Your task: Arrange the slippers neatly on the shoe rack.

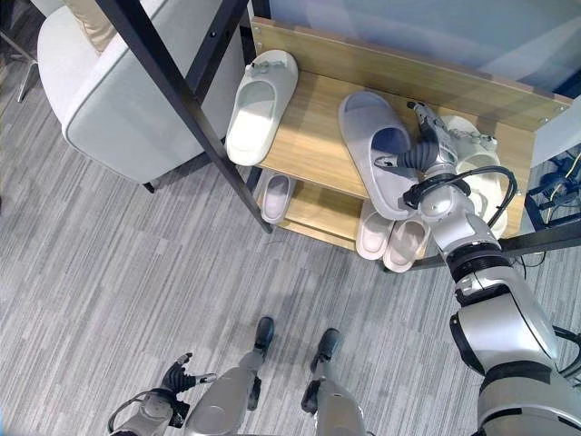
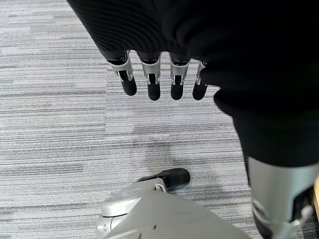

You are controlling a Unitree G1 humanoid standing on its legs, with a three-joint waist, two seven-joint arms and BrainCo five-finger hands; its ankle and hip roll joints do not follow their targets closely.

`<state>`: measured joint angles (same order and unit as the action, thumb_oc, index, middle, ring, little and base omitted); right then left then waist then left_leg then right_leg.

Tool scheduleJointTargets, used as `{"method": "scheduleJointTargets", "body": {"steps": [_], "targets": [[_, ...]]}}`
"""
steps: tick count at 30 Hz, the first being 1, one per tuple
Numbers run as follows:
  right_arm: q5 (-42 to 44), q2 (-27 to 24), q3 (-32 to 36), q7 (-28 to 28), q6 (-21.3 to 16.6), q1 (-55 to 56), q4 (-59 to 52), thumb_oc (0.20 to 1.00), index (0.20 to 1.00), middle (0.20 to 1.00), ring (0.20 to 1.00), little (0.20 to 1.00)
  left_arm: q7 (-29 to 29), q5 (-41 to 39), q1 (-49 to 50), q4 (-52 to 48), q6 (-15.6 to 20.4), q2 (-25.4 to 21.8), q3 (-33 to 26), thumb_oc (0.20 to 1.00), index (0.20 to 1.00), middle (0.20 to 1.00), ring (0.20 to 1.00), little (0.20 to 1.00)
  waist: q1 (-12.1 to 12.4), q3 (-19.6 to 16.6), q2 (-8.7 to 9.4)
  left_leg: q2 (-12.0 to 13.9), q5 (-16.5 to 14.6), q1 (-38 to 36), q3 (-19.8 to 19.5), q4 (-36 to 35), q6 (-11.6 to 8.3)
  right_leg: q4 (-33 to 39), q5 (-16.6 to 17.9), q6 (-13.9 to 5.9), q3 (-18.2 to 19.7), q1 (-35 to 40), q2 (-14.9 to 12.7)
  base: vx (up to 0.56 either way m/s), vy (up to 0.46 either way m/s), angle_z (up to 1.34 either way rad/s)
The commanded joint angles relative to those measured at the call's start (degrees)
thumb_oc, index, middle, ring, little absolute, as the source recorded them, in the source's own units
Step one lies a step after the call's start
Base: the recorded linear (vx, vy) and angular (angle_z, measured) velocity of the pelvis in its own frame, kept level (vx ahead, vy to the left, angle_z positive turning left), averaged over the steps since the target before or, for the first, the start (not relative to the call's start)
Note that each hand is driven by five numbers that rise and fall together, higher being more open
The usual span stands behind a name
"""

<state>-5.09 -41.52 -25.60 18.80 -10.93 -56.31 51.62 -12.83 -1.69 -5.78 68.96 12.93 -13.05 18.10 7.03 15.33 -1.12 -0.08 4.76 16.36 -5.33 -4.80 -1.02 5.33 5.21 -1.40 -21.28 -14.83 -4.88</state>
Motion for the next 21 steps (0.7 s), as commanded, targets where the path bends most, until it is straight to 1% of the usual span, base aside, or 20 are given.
{"method": "scheduleJointTargets", "body": {"steps": [1, 3, 4, 6, 7, 8, 9, 10, 12, 15, 16, 17, 19, 20, 21], "targets": [[1.3, -3.2, -2.5, 2.0, -1.5, -3.3, 0.4, 1.000, 1.000, 1.000, 1.000, 1.000, -0.9, -0.9, -0.8, 1.0, 1.1, -1.7, 2.6, 1.000, 1.000, 1.000, 1.000, 1.000, 0.9, -2.4, 2.74, 1.4, -0.3, 2.4, 0.6, -0.2, -4.50, -0.3, -3.3, -7.69, 1.4, 3.2, -4.1, 0.02, 0.000, 0.05], [1.0, -3.1, -3.5, 2.4, -1.3, -4.6, 2.0, 1.000, 1.000, 1.000, 1.000, 1.000, -1.0, -0.9, -0.8, 0.8, 1.3, -2.0, 3.1, 1.000, 1.000, 1.000, 1.000, 1.000, 1.4, -2.3, 2.80, 1.3, -0.3, 2.6, 0.3, -0.2, -4.48, -0.3, -3.3, -7.74, 1.3, 3.1, -4.2, 0.01, -0.002, 0.08], [-0.7, -3.0, -6.2, 2.3, -0.7, -7.6, 6.2, 1.000, 1.000, 1.000, 1.000, 1.000, -1.1, -0.5, -1.1, 0.2, 1.5, -2.5, 3.9, 1.000, 1.000, 1.000, 1.000, 1.000, 2.3, -2.2, 3.00, 1.1, -0.1, 3.4, -0.1, -0.2, -4.63, -0.3, -3.1, -7.93, 0.9, 2.6, -4.3, 0.00, -0.005, 0.09], [-1.0, -2.8, -6.6, 2.2, -0.5, -8.2, 7.6, 1.000, 1.000, 1.000, 1.000, 1.000, -1.1, -0.4, -1.2, 0.2, 1.6, -2.6, 4.1, 1.000, 1.000, 1.000, 1.000, 1.000, 2.5, -2.3, 3.04, 1.1, 0.0, 3.6, -0.2, -0.2, -4.68, -0.3, -3.1, -7.97, 0.7, 2.4, -4.3, 0.00, -0.002, 0.19], [-1.2, -2.2, -7.2, 2.1, -0.1, -9.4, 9.8, 0.696, 0.696, 0.696, 0.696, 0.696, -1.1, -0.2, -1.4, 0.4, 1.6, -2.7, 4.5, 1.000, 1.000, 1.000, 1.000, 1.000, 2.8, -2.2, 3.11, 1.0, 0.1, 3.9, -0.4, -0.2, -4.79, -0.3, -3.1, -8.00, 0.5, 2.3, -4.4, 0.01, 0.014, 0.18], [-1.1, -1.1, -7.7, 1.6, 0.2, -9.8, 12.1, 0.451, 0.451, 0.451, 0.451, 0.451, -1.1, -0.1, -1.5, 0.6, 1.6, -2.7, 4.8, 1.000, 1.000, 1.000, 1.000, 1.000, 3.2, -2.4, 3.19, 0.9, 0.1, 4.0, -0.5, -0.2, -4.83, -0.3, -3.2, -7.97, 0.3, 2.4, -4.4, 0.01, 0.018, 0.08], [-0.9, -0.7, -7.8, 1.4, 0.3, -9.8, 12.9, 0.247, 0.247, 0.247, 0.247, 0.247, -1.1, -0.1, -1.5, 0.7, 1.6, -2.6, 4.9, 1.000, 1.000, 1.000, 1.000, 1.000, 3.3, -2.4, 3.18, 1.0, 0.2, 4.0, -0.6, -0.2, -4.84, -0.3, -3.2, -7.97, 0.2, 2.4, -4.4, 0.01, 0.008, 0.03], [-0.5, -0.3, -7.6, 1.3, 0.4, -9.7, 13.5, 0.200, 0.200, 0.200, 0.200, 0.200, -1.1, 0.0, -1.6, 1.0, 1.4, -2.6, 4.9, 1.000, 1.000, 1.000, 1.000, 1.000, 3.4, -2.4, 3.24, 0.9, 0.2, 4.0, -0.7, -0.2, -4.85, -0.3, -3.2, -7.95, 0.1, 2.5, -4.4, 0.01, -0.001, 0.06], [1.4, 1.2, -5.9, 1.1, 0.5, -8.7, 15.3, 0.200, 0.200, 0.200, 0.200, 0.200, -1.0, 0.1, -2.0, 1.4, 1.3, -2.7, 5.2, 1.000, 1.000, 1.000, 1.000, 1.000, 4.0, -2.5, 3.24, 0.8, 0.3, 4.1, -1.0, -0.2, -5.00, -0.3, -3.3, -7.99, -0.5, 2.7, -4.5, 0.01, -0.017, 0.08], [1.9, 2.5, -4.6, 1.6, 0.8, -7.4, 16.7, 0.200, 0.200, 0.200, 0.200, 0.200, -1.1, 0.3, -2.3, 1.6, 1.0, -2.5, 5.1, 1.000, 1.000, 1.000, 1.000, 1.000, 4.6, -2.5, 3.19, 0.6, 0.4, 4.1, -1.2, -0.2, -5.08, -0.3, -3.3, -7.99, -1.0, 3.0, -4.7, 0.00, 0.001, 0.15], [2.5, 3.5, -4.1, 1.3, 0.7, -6.8, 14.8, 0.200, 0.200, 0.200, 0.200, 0.200, 0.0, -0.8, -4.3, 3.5, 0.3, -2.1, 3.9, 1.000, 1.000, 1.000, 1.000, 1.000, 3.9, -2.4, 3.27, 0.7, 0.4, 4.1, -1.1, -0.2, -5.09, -0.3, -3.3, -8.00, -0.9, 3.0, -4.7, -0.01, 0.024, 0.09], [3.0, 4.0, -3.2, 1.9, 0.9, -7.1, 14.7, 0.200, 0.200, 0.200, 0.200, 0.200, -0.5, -0.9, -4.5, 3.7, 0.6, -1.8, 4.2, 1.000, 1.000, 1.000, 1.000, 1.000, 3.6, -2.4, 3.23, 0.7, 0.3, 4.0, -1.1, -0.2, -5.08, -0.3, -3.2, -8.04, -0.8, 2.9, -4.7, -0.02, 0.027, 0.05], [4.1, 3.7, -1.5, 3.7, 0.9, -7.0, 15.4, 0.200, 0.200, 0.200, 0.200, 0.200, -0.7, -1.3, -2.5, 4.2, 0.6, -1.9, 3.8, 1.000, 1.000, 1.000, 1.000, 1.000, 3.8, -2.6, 3.11, 0.6, 0.2, 3.9, -1.2, -0.2, -5.04, -0.3, -3.3, -8.08, -0.8, 3.0, -4.7, -0.02, 0.017, 0.00], [4.8, 2.7, 0.6, 5.6, 0.5, -5.4, 12.7, 0.200, 0.200, 0.200, 0.200, 0.200, -0.6, -1.4, -0.6, 4.4, 0.4, -2.4, 2.7, 1.000, 1.000, 1.000, 1.000, 1.000, 3.5, -2.4, 3.03, 0.7, 0.2, 3.7, -1.0, -0.2, -4.99, -0.3, -3.2, -8.10, -0.7, 3.2, -4.8, -0.05, 0.035, 0.00], [5.1, 2.3, 1.5, 6.0, 0.4, -4.5, 10.6, 0.200, 0.200, 0.200, 0.200, 0.200, -0.4, -1.5, -0.4, 4.5, 0.3, -2.7, 2.3, 1.000, 1.000, 1.000, 1.000, 1.000, 3.3, -2.4, 3.06, 0.8, 0.1, 3.4, -1.0, -0.2, -4.91, -0.3, -3.1, -8.10, -0.6, 3.4, -4.7, -0.06, 0.039, 0.02]]}}
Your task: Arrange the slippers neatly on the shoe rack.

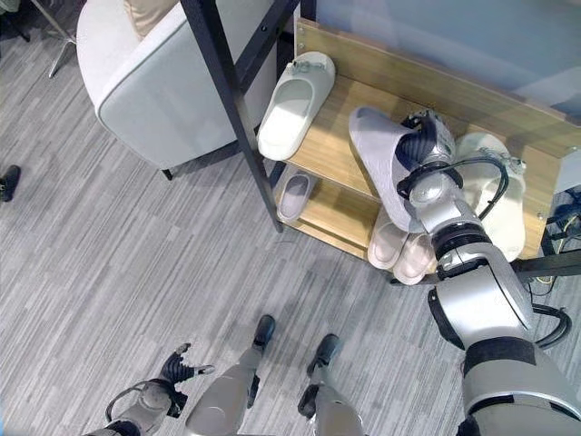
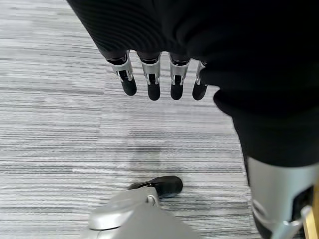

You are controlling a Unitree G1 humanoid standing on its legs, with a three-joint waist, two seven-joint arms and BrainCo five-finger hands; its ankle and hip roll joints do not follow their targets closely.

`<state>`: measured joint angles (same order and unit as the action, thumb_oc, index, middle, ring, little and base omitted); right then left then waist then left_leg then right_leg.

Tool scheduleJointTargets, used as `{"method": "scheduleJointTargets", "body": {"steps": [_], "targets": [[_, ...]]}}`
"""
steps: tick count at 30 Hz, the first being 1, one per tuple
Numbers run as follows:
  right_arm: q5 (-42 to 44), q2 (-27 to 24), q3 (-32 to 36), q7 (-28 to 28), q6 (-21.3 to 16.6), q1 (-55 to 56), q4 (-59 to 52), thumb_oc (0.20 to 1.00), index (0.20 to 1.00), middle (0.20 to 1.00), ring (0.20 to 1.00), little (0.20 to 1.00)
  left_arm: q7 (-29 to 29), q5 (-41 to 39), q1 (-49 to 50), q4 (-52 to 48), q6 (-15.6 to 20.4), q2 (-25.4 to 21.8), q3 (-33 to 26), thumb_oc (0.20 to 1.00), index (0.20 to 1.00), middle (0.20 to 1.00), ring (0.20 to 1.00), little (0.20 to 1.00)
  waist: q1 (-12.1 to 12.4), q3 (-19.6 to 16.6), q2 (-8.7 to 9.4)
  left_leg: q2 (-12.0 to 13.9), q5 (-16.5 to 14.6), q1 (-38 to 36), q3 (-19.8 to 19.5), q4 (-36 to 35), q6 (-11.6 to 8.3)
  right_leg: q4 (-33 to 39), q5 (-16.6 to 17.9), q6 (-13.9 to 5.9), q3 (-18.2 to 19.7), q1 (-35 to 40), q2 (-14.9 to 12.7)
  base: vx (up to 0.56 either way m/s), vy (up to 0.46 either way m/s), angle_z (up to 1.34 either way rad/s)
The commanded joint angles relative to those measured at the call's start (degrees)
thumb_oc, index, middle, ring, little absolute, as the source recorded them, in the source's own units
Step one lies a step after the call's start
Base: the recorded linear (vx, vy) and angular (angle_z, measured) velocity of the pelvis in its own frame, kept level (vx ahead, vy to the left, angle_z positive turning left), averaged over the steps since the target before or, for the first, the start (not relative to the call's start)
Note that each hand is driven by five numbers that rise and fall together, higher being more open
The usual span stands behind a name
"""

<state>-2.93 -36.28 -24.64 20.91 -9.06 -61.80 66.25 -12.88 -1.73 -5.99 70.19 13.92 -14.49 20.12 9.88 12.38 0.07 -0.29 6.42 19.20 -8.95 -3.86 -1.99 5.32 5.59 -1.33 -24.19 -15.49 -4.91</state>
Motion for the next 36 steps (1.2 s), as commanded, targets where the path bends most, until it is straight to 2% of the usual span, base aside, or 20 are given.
{"method": "scheduleJointTargets", "body": {"steps": [1, 5, 7, 9, 12, 19, 23, 28, 30, 31, 33, 34, 35, 36], "targets": [[3.0, -3.1, 1.5, 4.5, -1.7, 2.3, -6.7, 0.200, 0.200, 0.200, 0.200, 0.200, -0.3, -1.5, -0.1, 3.3, -0.8, -1.3, -0.1, 1.000, 1.000, 1.000, 1.000, 1.000, 0.1, 0.5, 1.89, 1.1, -1.7, 0.3, 2.7, -1.1, -3.87, -0.3, -3.6, -8.13, 2.4, 4.3, -4.7, -0.03, 0.022, 0.01], [4.0, -3.1, 6.9, 5.6, -3.0, 9.6, -19.3, 0.200, 0.200, 0.200, 0.200, 0.200, 0.0, -1.4, -0.7, 3.3, -1.5, -1.4, -2.0, 1.000, 1.000, 1.000, 1.000, 1.000, -1.7, 0.3, 2.29, 1.4, -2.6, -1.7, 3.5, -1.1, -3.46, -0.3, -3.7, -7.99, 3.2, 5.5, -4.6, -0.04, 0.021, -0.07], [2.5, -1.2, 8.9, 4.2, -3.3, 16.5, -27.4, 0.200, 0.200, 0.200, 0.200, 0.200, 0.6, -1.2, -1.5, 3.1, -2.2, -1.3, -3.3, 1.000, 1.000, 1.000, 1.000, 1.000, -3.4, -0.4, 2.55, 1.8, -3.2, -3.8, 4.1, -1.1, -2.84, -0.3, -3.9, -7.79, 3.8, 7.1, -4.5, -0.03, 0.019, -0.17], [1.8, -0.7, 9.2, 3.7, -3.3, 18.0, -29.0, 0.200, 0.200, 0.200, 0.200, 0.200, 0.7, -1.1, -1.5, 3.1, -2.4, -1.2, -3.6, 1.000, 1.000, 1.000, 1.000, 1.000, -3.8, -0.6, 2.58, 1.9, -3.3, -4.5, 4.2, -1.1, -2.76, -0.3, -4.0, -7.77, 4.0, 7.6, -4.6, -0.02, 0.014, -0.22], [0.5, 4.3, 10.6, 1.2, -4.1, 28.8, -39.2, 0.200, 0.200, 0.200, 0.200, 0.200, 0.7, -0.3, -0.5, 3.6, -3.3, -0.1, -5.3, 1.000, 1.000, 1.000, 1.000, 1.000, -5.2, -2.1, 2.64, 2.1, -3.8, -6.9, 5.1, -1.1, -2.56, -0.3, -4.4, -7.53, 4.3, 9.5, -4.4, -0.02, 0.000, -0.15], [-0.9, 5.9, 12.9, -7.9, -6.2, 50.0, -53.1, 0.200, 0.200, 0.200, 0.200, 0.200, 2.0, 1.7, 3.8, 5.4, -4.7, 0.7, -9.8, 1.000, 1.000, 1.000, 1.000, 1.000, -8.2, -5.3, 2.68, 3.0, -5.0, -12.5, 5.7, -1.1, -2.71, -0.9, -6.8, -6.52, 3.6, 15.1, -3.2, 0.01, -0.024, -0.03], [-0.8, 7.0, 13.2, -11.0, -6.4, 57.6, -55.0, 0.200, 0.200, 0.200, 0.200, 0.200, 2.4, 1.6, 5.5, 5.8, -4.9, 0.7, -11.3, 1.000, 1.000, 1.000, 1.000, 1.000, -9.3, -5.6, 2.33, 4.2, -5.2, -15.4, 5.8, -1.1, -2.92, -4.0, -9.6, -5.25, 3.9, 16.7, -2.0, -0.03, -0.073, -0.02], [0.4, 6.9, 12.3, -12.8, -6.3, 60.3, -53.0, 0.200, 0.200, 0.200, 0.200, 0.200, 2.7, -0.6, 6.0, 5.0, -4.8, 0.9, -12.4, 1.000, 1.000, 1.000, 1.000, 1.000, -9.5, -4.6, 1.21, 5.5, -3.9, -15.6, 5.2, -0.2, -3.64, -6.2, -11.4, -3.98, 3.4, 16.9, -0.9, -0.09, -0.097, -0.03], [2.7, 7.1, 13.0, -13.5, -6.6, 62.1, -53.2, 0.200, 0.200, 0.200, 0.200, 0.200, 2.5, -2.1, 5.7, 4.0, -4.2, 0.7, -12.9, 1.000, 1.000, 1.000, 1.000, 1.000, -9.8, -2.6, 1.47, 5.0, -5.8, -11.3, 5.4, 8.7, -3.84, -6.2, -11.9, -3.03, 3.4, 17.3, -1.3, -0.16, -0.051, 0.08], [3.5, 7.5, 12.8, -13.5, -6.6, 62.4, -51.2, 0.200, 0.200, 0.200, 0.200, 0.200, 2.4, -2.8, 5.5, 3.7, -3.9, 0.9, -12.8, 1.000, 1.000, 1.000, 1.000, 1.000, -9.7, -1.6, 1.59, 5.0, -5.8, -9.2, 5.9, 11.4, -4.06, -6.3, -12.4, -2.72, 3.7, 17.7, -1.3, -0.06, 0.047, 0.28], [4.8, 8.4, 12.5, -14.0, -6.4, 62.5, -50.1, 0.200, 0.200, 0.200, 0.200, 0.200, 2.1, -3.3, 5.8, 3.9, -4.0, 1.4, -12.9, 1.000, 1.000, 1.000, 1.000, 1.000, -9.5, -1.6, 1.78, 6.1, -4.4, -7.0, 5.5, 9.6, -4.06, -6.7, -12.5, -3.09, 4.7, 17.6, -1.0, 0.07, 0.164, 0.34], [5.0, 9.1, 11.4, -13.9, -6.1, 62.6, -50.3, 0.200, 0.200, 0.200, 0.200, 0.200, 1.8, -3.4, 6.5, 4.6, -4.2, 1.4, -12.8, 1.000, 1.000, 1.000, 1.000, 1.000, -8.8, -1.4, 2.71, 7.6, -3.5, -4.9, 3.4, 6.0, -4.01, -7.7, -13.0, -3.69, 6.8, 17.6, -1.0, 0.12, 0.194, 0.05], [4.9, 9.2, 11.4, -13.9, -6.0, 62.6, -50.3, 0.200, 0.200, 0.200, 0.200, 0.200, 1.8, -3.4, 6.5, 4.6, -4.2, 1.4, -12.8, 1.000, 1.000, 1.000, 1.000, 1.000, -8.7, -1.4, 2.74, 7.6, -3.5, -5.0, 3.5, 5.8, -4.01, -7.8, -13.1, -3.68, 6.9, 17.5, -1.0, 0.24, 0.350, -0.18], [5.0, 9.9, 11.3, -15.3, -6.0, 63.3, -50.4, 0.200, 0.200, 0.200, 0.200, 0.200, 2.4, -3.1, 7.2, 6.0, -4.7, 1.5, -13.4, 1.000, 1.000, 1.000, 1.000, 1.000, -9.1, -2.9, 2.11, 8.5, -2.6, -7.4, 3.1, 2.2, -3.84, -8.4, -13.0, -4.68, 7.8, 17.7, -1.3, 0.21, 0.300, -0.33]]}}
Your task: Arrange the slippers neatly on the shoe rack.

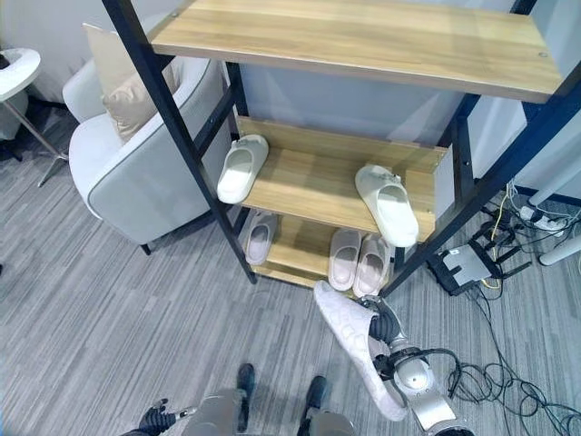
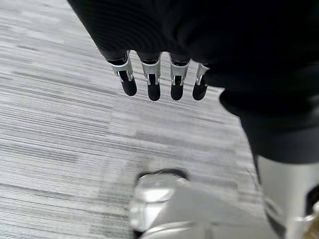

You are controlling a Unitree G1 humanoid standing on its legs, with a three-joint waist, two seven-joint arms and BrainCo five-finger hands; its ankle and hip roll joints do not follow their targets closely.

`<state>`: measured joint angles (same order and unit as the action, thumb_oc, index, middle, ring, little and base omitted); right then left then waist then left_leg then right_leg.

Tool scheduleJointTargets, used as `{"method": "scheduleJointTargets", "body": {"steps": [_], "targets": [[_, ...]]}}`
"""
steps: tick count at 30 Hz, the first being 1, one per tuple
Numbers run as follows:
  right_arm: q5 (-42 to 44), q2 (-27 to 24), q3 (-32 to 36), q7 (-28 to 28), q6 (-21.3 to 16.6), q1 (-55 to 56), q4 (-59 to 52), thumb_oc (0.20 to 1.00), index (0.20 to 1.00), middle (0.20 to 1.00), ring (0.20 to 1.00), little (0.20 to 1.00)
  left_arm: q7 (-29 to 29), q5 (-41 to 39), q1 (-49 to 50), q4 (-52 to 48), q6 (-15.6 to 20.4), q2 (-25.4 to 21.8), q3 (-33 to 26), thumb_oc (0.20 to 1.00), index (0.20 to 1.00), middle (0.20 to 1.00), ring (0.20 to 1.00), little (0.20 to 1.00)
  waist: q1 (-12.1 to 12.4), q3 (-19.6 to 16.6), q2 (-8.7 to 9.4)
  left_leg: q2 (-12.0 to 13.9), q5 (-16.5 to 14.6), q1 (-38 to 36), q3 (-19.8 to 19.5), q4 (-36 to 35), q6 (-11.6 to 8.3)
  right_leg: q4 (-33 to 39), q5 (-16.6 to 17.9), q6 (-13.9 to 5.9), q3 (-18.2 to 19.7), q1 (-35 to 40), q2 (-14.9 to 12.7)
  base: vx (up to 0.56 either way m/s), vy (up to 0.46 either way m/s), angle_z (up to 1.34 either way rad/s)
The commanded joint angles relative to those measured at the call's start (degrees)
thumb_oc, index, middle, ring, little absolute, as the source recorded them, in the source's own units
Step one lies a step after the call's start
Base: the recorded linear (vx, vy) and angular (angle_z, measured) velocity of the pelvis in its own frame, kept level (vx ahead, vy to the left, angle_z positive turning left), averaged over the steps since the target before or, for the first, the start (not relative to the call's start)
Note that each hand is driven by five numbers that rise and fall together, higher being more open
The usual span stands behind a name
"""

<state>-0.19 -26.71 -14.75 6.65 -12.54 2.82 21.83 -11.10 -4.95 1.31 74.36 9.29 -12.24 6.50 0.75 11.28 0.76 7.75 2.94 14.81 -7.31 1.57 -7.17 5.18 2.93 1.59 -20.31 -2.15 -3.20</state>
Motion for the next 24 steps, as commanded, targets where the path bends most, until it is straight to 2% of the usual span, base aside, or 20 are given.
{"method": "scheduleJointTargets", "body": {"steps": [1, 3, 4, 6, 10, 11, 13, 14, 15, 17, 18, 19, 22, 24], "targets": [[2.3, 0.5, 1.3, -1.4, -2.2, -1.0, -5.9, 0.200, 0.200, 0.200, 0.200, 0.200, 0.7, 0.6, 0.3, 1.9, -0.3, -0.9, 0.1, 1.000, 1.000, 1.000, 1.000, 1.000, -0.1, -2.5, 1.54, 0.2, 0.9, -3.6, 1.9, -3.2, 1.54, -8.5, -9.8, -8.16, 4.3, 4.6, -3.8, 0.27, 0.431, -0.52], [3.3, 1.7, 0.7, -2.6, -1.6, -0.3, -6.4, 0.200, 0.200, 0.200, 0.200, 0.200, 0.6, 2.1, 0.8, 2.3, -0.2, -1.6, 0.2, 1.000, 1.000, 1.000, 1.000, 1.000, -0.5, -3.7, 2.44, -1.3, -0.8, -4.7, 3.5, -1.4, 2.50, -8.6, -8.2, -9.60, 6.0, 4.8, -6.4, 0.20, 0.357, -0.60], [3.3, 1.7, 0.7, -2.6, -1.6, -0.3, -6.4, 0.200, 0.200, 0.200, 0.200, 0.200, 0.6, 2.1, 0.8, 2.3, -0.2, -1.6, 0.2, 1.000, 1.000, 1.000, 1.000, 1.000, -0.4, -3.7, 2.49, -1.4, -0.9, -4.8, 3.6, -1.3, 2.53, -8.6, -8.2, -9.63, 6.1, 4.8, -6.5, 0.15, 0.273, -0.58], [3.2, 2.6, -0.6, -3.5, -1.3, -0.2, -7.1, 0.200, 0.200, 0.200, 0.200, 0.200, 0.2, 3.0, -0.4, 1.8, -0.3, -3.2, 0.3, 1.000, 1.000, 1.000, 1.000, 1.000, -0.6, -3.9, 3.84, -3.2, -3.1, -4.6, 5.2, 1.9, 3.64, -8.4, -7.0, -10.56, 7.4, 4.4, -8.3, 0.11, 0.284, -0.39], [2.7, 4.2, -1.8, -3.4, -1.2, -1.3, -6.1, 0.200, 0.200, 0.200, 0.200, 0.200, -0.6, 3.9, -1.7, 0.7, -0.2, -4.7, 0.3, 1.000, 1.000, 1.000, 1.000, 1.000, -0.7, -4.3, 4.90, -5.2, -5.2, -4.2, 6.8, 3.3, 5.11, -9.5, -5.8, -11.47, 8.4, 3.2, -10.1, 0.07, 0.230, 0.00], [2.1, 4.9, -2.5, -3.3, -1.1, -2.1, -5.4, 0.200, 0.200, 0.200, 0.200, 0.200, -0.9, 4.1, -2.7, 0.2, -0.1, -5.5, 0.4, 1.000, 1.000, 1.000, 1.000, 1.000, -0.7, -4.0, 5.08, -5.8, -6.0, -4.9, 7.9, 3.3, 6.12, -12.5, -4.6, -11.83, 8.7, 1.4, -11.1, 0.03, 0.262, -0.20], [1.6, 5.4, -3.3, -3.2, -0.8, -3.3, -4.4, 0.200, 0.200, 0.200, 0.200, 0.200, -1.1, 3.7, -3.0, -0.4, -0.3, -6.2, 0.1, 1.000, 1.000, 1.000, 1.000, 1.000, -0.4, -2.9, 4.68, -6.1, -6.6, -5.6, 9.4, 3.5, 7.19, -18.0, -1.5, -11.94, 6.9, -1.5, -13.2, 0.00, 0.223, -0.61], [1.3, 5.4, -3.5, -3.0, -0.8, -3.4, -4.4, 0.200, 0.200, 0.200, 0.200, 0.200, -1.1, 3.6, -3.2, -0.6, -0.3, -6.5, 0.0, 1.000, 1.000, 1.000, 1.000, 1.000, -0.4, -2.2, 4.24, -6.0, -6.9, -5.8, 9.8, 3.7, 7.56, -20.3, -1.6, -11.62, 5.9, -2.3, -13.8, 0.02, 0.230, -0.70], [0.7, 5.7, -3.7, -2.9, -1.1, -2.9, -3.8, 0.200, 0.200, 0.200, 0.200, 0.200, -0.7, 4.0, -3.0, -0.7, -0.2, -7.0, 0.0, 1.000, 1.000, 1.000, 1.000, 1.000, -0.7, -1.4, 3.75, -6.2, -7.7, -6.9, 10.5, 3.9, 8.02, -22.8, -2.1, -11.35, 5.0, -3.8, -13.8, 0.04, 0.196, -0.61], [0.4, 5.8, -3.8, -2.9, -1.0, -2.8, -3.4, 0.200, 0.200, 0.200, 0.200, 0.200, -0.8, 4.3, -3.0, -0.7, -0.1, -7.0, 0.1, 1.000, 1.000, 1.000, 1.000, 1.000, -0.9, -1.0, 3.78, -6.4, -7.9, -7.5, 10.9, 3.7, 8.14, -22.5, -2.3, -11.16, 5.0, -4.4, -13.4, 0.03, 0.081, -0.47], [0.3, 5.8, -3.9, -2.9, -0.8, -2.8, -3.4, 0.200, 0.200, 0.200, 0.200, 0.200, -0.8, 4.5, -3.1, -0.8, -0.2, -6.8, 0.2, 1.000, 1.000, 1.000, 1.000, 1.000, -1.2, -0.4, 3.78, -6.5, -8.0, -7.9, 11.0, 3.5, 8.22, -21.2, -2.6, -10.76, 5.0, -5.4, -12.5, -0.02, -0.070, -0.23], [0.1, 5.5, -4.6, -2.7, -0.9, -3.6, -3.1, 0.200, 0.200, 0.200, 0.200, 0.200, -1.1, 4.9, -3.7, -0.7, 0.0, -6.6, 1.2, 1.000, 1.000, 1.000, 1.000, 1.000, -1.4, 1.8, 4.15, -7.0, -8.8, -6.8, 10.9, 5.4, 8.27, -16.3, -1.9, -10.57, 5.2, -7.5, -11.5, -0.03, -0.087, -0.19], [-1.1, 4.4, -5.2, -2.3, -1.2, -3.8, -3.0, 0.200, 0.200, 0.200, 0.200, 0.200, -1.2, 5.6, -4.4, -1.2, 0.6, -6.2, 2.0, 1.000, 1.000, 1.000, 1.000, 1.000, -1.8, 3.4, 4.38, -8.1, -9.9, -3.9, 10.2, 8.8, 8.01, -14.1, -2.1, -10.48, 9.3, -8.2, -9.9, -0.04, -0.085, -0.11], [-1.4, 3.9, -5.4, -2.1, -1.2, -4.1, -2.8, 0.200, 0.200, 0.200, 0.200, 0.200, -1.6, 5.5, -4.9, -1.6, 0.9, -6.1, 2.4, 1.000, 1.000, 1.000, 1.000, 1.000, -1.9, 3.6, 4.35, -8.2, -9.6, -2.4, 9.8, 9.5, 7.88, -14.2, -2.1, -10.24, 9.5, -9.0, -9.7, -0.06, -0.112, 0.39]]}}
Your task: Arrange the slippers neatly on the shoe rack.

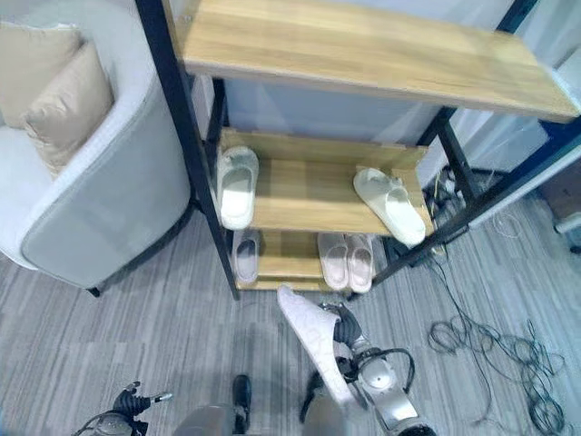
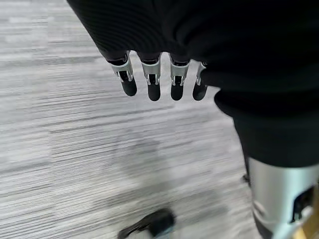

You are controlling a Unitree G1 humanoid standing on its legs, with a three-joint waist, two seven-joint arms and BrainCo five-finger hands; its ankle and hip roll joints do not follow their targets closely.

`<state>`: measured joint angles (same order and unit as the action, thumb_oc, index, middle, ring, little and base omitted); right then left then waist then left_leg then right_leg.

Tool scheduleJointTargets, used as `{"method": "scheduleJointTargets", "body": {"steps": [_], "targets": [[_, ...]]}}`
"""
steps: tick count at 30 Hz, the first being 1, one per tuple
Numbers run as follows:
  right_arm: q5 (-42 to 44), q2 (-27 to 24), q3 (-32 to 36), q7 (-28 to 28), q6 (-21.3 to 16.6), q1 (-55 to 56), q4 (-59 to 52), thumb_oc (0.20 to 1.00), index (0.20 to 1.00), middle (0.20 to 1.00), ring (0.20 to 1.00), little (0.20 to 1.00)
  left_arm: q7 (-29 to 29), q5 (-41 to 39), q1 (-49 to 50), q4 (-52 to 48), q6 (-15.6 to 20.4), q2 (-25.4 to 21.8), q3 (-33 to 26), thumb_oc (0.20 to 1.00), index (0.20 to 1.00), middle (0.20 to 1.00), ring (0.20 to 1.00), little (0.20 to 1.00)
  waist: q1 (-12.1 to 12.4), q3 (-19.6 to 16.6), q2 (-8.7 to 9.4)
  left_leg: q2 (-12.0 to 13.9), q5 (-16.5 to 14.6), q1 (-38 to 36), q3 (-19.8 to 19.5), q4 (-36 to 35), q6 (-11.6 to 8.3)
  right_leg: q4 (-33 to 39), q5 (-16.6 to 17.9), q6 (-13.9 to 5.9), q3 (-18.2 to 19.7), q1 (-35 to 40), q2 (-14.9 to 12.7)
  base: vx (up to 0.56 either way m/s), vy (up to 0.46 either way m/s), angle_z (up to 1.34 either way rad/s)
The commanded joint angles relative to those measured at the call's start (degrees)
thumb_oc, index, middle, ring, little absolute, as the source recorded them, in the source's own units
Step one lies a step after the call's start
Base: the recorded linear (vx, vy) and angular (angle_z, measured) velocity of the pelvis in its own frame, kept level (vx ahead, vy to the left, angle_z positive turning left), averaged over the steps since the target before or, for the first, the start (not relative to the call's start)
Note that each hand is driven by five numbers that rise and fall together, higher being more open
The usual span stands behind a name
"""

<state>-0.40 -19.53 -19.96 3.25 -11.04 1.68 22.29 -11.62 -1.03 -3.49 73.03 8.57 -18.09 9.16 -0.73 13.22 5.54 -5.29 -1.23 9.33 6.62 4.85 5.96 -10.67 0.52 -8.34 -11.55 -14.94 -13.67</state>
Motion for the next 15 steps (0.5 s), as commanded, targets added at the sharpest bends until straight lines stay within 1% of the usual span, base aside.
{"method": "scheduleJointTargets", "body": {"steps": [1, 2, 3, 4, 5, 6, 7, 9, 10, 11, 12, 15], "targets": [[-1.4, -4.4, -1.1, 1.8, -2.9, -4.7, -2.4, 0.200, 0.200, 0.200, 0.200, 0.200, -1.3, 1.2, -0.8, -1.2, 2.3, 0.7, 1.4, 1.000, 1.000, 1.000, 1.000, 1.000, -0.5, 2.3, -0.68, 5.6, -5.0, 6.1, -4.9, 7.6, -5.85, 1.1, -0.2, 0.55, 0.2, 1.7, 1.3, -0.12, -0.256, 0.37], [-1.1, -5.0, -2.0, 2.4, -2.9, -7.7, -0.9, 0.200, 0.200, 0.200, 0.200, 0.200, -1.4, -0.1, -2.1, -2.4, 2.7, 1.2, 2.8, 1.000, 1.000, 1.000, 1.000, 1.000, -0.3, 3.3, -0.86, 6.2, -4.2, 9.4, -6.4, 8.8, -6.65, -0.4, -1.0, 1.31, -0.6, -1.3, 1.5, -0.14, -0.293, 0.44], [-1.1, -5.2, -2.2, 2.9, -2.9, -9.0, -0.5, 0.200, 0.200, 0.200, 0.200, 0.200, -1.5, -0.5, -2.5, -2.7, 2.9, 1.3, 3.2, 1.000, 1.000, 1.000, 1.000, 1.000, -0.1, 3.6, -1.00, 6.3, -4.1, 10.9, -6.8, 9.4, -6.84, -1.6, -1.4, 1.53, -1.0, -2.7, 1.5, -0.13, -0.262, 0.42], [-1.8, -5.9, -2.5, 4.4, -2.9, -13.0, 1.2, 0.200, 0.200, 0.200, 0.200, 0.200, -1.5, -2.0, -3.2, -3.5, 3.2, 1.3, 3.9, 1.000, 1.000, 1.000, 1.000, 1.000, 0.5, 4.5, -1.27, 6.3, -4.3, 15.2, -8.1, 12.3, -7.33, -5.6, -3.0, 2.08, -1.6, -7.0, 1.3, -0.07, -0.133, 0.42], [-1.8, -5.9, -2.5, 4.4, -2.9, -13.0, 1.3, 0.200, 0.200, 0.200, 0.200, 0.200, -1.5, -2.0, -3.2, -3.5, 3.2, 1.3, 3.9, 1.000, 1.000, 1.000, 1.000, 1.000, 0.5, 4.5, -1.28, 6.3, -4.3, 15.3, -8.1, 12.4, -7.33, -5.6, -3.0, 2.08, -1.6, -7.2, 1.3, -0.09, -0.147, 0.26], [-3.5, -6.7, -2.8, 6.0, -2.6, -15.7, 1.7, 0.200, 0.200, 0.200, 0.200, 0.200, -1.5, -3.0, -4.1, -4.3, 3.4, 0.8, 4.2, 1.000, 1.000, 1.000, 1.000, 1.000, 1.0, 5.0, -1.45, 6.4, -4.5, 18.8, -8.8, 15.0, -7.64, -9.0, -4.2, 2.48, -1.8, -10.3, 1.1, -0.04, -0.052, 0.23], [-3.5, -6.7, -2.8, 6.0, -2.6, -15.7, 1.8, 0.200, 0.200, 0.200, 0.200, 0.200, -1.5, -3.0, -4.1, -4.3, 3.4, 0.8, 4.2, 1.000, 1.000, 1.000, 1.000, 1.000, 1.0, 4.9, -1.45, 6.4, -4.6, 18.9, -8.8, 15.1, -7.64, -9.0, -4.2, 2.48, -1.8, -10.4, 1.0, -0.06, -0.086, 0.24], [-4.5, -7.6, -2.9, 7.8, -2.4, -19.6, 3.4, 0.200, 0.200, 0.200, 0.200, 0.200, -1.8, -3.9, -4.9, -5.1, 3.8, 0.2, 5.0, 1.000, 1.000, 1.000, 1.000, 1.000, 1.6, 5.3, -1.64, 6.6, -5.2, 23.0, -9.5, 18.5, -7.93, -13.0, -5.6, 2.81, -1.8, -14.4, 0.8, -0.01, -0.089, 0.28], [-4.7, -8.5, -3.1, 9.2, -2.3, -23.0, 5.6, 0.200, 0.200, 0.200, 0.200, 0.200, -2.0, -4.6, -5.4, -5.3, 3.9, -0.1, 5.3, 1.000, 1.000, 1.000, 1.000, 1.000, 2.2, 5.3, -1.98, 7.0, -7.5, 25.7, -10.0, 21.9, -8.22, -17.1, -8.3, 2.69, -1.2, -17.4, 0.7, -0.03, -0.062, 0.19], [-4.7, -8.4, -3.1, 9.2, -2.3, -23.1, 5.6, 0.200, 0.200, 0.200, 0.200, 0.200, -2.0, -4.6, -5.5, -5.3, 3.9, -0.2, 5.3, 1.000, 1.000, 1.000, 1.000, 1.000, 2.0, 5.2, -1.93, 6.8, -5.9, 26.7, -9.9, 21.5, -7.94, -16.5, -7.0, 3.15, -1.6, -18.1, 0.4, 0.03, -0.079, 0.09], [-4.1, -8.8, -2.8, 10.8, -2.0, -27.0, 8.4, 0.200, 0.200, 0.200, 0.200, 0.200, -2.6, -5.6, -5.3, -5.5, 4.3, -0.4, 5.3, 1.000, 1.000, 1.000, 1.000, 1.000, 2.8, 5.2, -2.19, 7.0, -8.5, 29.3, -10.1, 25.0, -8.15, -20.7, -9.6, 2.90, -0.7, -21.0, 0.2, -0.03, -0.049, 0.09], [-4.3, -10.2, -2.9, 13.2, -1.5, -32.3, 11.8, 0.200, 0.200, 0.200, 0.200, 0.200, -4.3, -7.3, -4.6, -6.4, 5.4, -0.7, 5.4, 1.000, 1.000, 1.000, 1.000, 1.000, 3.7, 5.0, -2.60, 7.1, -10.1, 35.2, -10.5, 30.2, -8.06, -26.6, -12.0, 3.30, 0.2, -27.1, -0.5, 0.01, -0.062, 0.14]]}}
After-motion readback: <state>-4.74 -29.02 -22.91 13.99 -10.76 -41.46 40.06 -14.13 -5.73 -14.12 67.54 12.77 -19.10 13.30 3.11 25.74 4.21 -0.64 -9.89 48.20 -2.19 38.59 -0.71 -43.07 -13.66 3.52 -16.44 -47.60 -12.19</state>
